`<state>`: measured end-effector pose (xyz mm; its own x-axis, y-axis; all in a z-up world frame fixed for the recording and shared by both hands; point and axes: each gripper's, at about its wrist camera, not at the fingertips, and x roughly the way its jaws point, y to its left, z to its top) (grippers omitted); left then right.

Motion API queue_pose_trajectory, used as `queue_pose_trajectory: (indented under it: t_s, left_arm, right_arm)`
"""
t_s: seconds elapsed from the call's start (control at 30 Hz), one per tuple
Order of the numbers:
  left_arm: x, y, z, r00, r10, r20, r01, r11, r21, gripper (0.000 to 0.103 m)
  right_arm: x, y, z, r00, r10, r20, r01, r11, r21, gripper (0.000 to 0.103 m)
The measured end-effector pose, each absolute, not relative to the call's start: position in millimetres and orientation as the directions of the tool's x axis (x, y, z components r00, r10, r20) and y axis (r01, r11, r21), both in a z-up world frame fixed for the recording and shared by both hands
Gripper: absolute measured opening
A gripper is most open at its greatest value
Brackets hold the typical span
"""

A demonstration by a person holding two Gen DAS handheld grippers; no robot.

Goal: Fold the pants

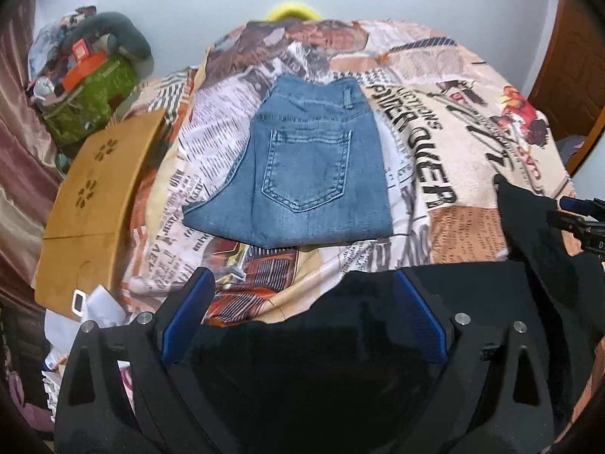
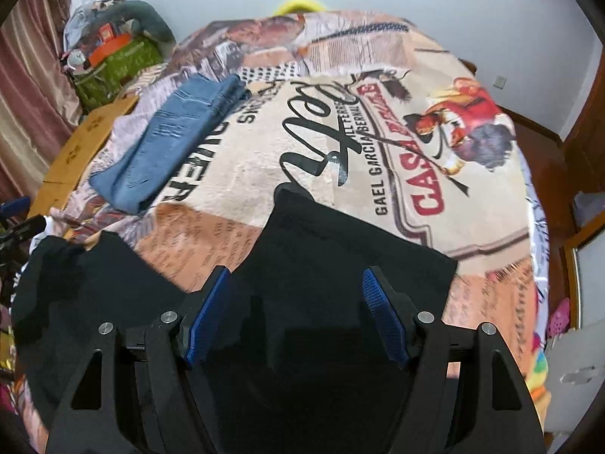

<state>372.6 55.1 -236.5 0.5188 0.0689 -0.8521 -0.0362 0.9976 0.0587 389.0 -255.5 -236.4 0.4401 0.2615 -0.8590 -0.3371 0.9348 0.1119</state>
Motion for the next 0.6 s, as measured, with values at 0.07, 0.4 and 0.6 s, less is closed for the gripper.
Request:
queue_pose_trajectory:
  t_s: [0.07, 0.4, 0.6]
  left_arm:
    - [381, 56, -247, 0.5, 0.076, -0.863, -0.045, 0.997, 0.062, 0.096]
    - [396, 56, -278, 0.439, 0.074, -0.896, -0.043, 0.997, 0.062, 0.096]
    - [396, 50, -285, 0.417, 0.071, -0.906, -0.033, 0.997, 0.062, 0.096]
  right_arm:
    - [402, -253, -242, 0.431, 0.265, -0.863, -0.338, 0.934, 0.118, 0.068]
    - [447, -241, -281, 0.373, 0.291, -0.881, -0.28, 0.94, 0.193, 0.051]
    - [443, -239, -284, 0.403, 0.287, -0.869, -0.284, 0.942, 0.18, 0.019]
